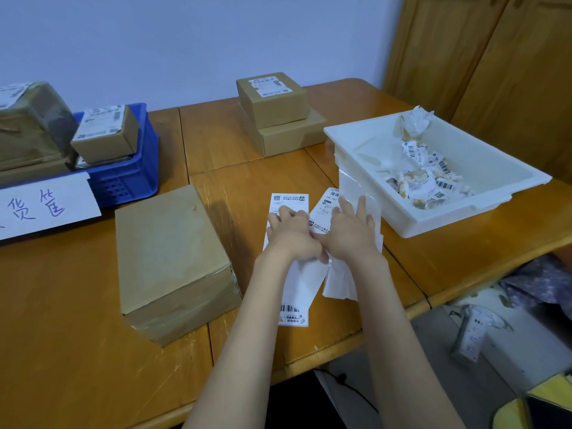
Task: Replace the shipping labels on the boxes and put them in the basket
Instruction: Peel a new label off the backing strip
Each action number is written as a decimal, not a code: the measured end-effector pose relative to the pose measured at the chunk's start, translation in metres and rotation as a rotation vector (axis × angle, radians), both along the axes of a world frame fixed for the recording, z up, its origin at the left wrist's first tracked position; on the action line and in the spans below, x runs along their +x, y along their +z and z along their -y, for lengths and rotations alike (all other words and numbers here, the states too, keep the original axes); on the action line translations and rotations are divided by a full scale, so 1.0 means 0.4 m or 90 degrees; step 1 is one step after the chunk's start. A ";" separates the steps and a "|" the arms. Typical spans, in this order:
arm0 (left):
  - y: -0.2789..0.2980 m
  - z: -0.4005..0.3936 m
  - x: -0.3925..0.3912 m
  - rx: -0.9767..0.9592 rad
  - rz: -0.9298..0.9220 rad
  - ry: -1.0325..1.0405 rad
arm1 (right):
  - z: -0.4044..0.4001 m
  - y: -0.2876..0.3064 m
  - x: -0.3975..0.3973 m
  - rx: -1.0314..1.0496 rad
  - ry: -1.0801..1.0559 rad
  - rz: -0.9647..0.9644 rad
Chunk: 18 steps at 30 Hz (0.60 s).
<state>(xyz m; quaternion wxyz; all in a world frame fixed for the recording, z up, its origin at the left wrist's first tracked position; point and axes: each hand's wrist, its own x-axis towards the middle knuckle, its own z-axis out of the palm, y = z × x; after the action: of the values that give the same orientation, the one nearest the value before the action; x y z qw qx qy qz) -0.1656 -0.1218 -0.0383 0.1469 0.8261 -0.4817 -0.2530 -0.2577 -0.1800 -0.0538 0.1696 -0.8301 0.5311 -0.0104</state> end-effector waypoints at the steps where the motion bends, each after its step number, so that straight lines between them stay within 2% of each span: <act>1: 0.004 0.002 0.003 0.011 -0.034 -0.002 | 0.000 0.002 -0.001 -0.010 0.000 0.012; 6: 0.005 -0.001 0.023 -0.087 -0.360 0.109 | -0.001 -0.014 -0.003 -0.079 -0.008 0.126; 11: 0.004 -0.001 0.024 -0.266 -0.466 0.294 | -0.013 -0.036 0.019 -0.180 -0.046 0.241; 14: 0.008 -0.006 0.025 -0.334 -0.560 0.312 | -0.023 -0.021 0.038 -0.241 -0.043 0.225; 16: 0.010 -0.006 0.020 -0.376 -0.569 0.310 | -0.029 -0.004 0.046 -0.261 -0.015 0.235; 18: 0.006 -0.004 0.024 -0.438 -0.542 0.335 | -0.036 0.019 0.051 -0.212 0.028 0.303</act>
<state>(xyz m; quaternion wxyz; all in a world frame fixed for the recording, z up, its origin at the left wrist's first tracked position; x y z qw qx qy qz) -0.1560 -0.1200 -0.0357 0.6427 0.6488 -0.2143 -0.3465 -0.2374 -0.1655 -0.0464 0.1510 -0.8320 0.4493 -0.2882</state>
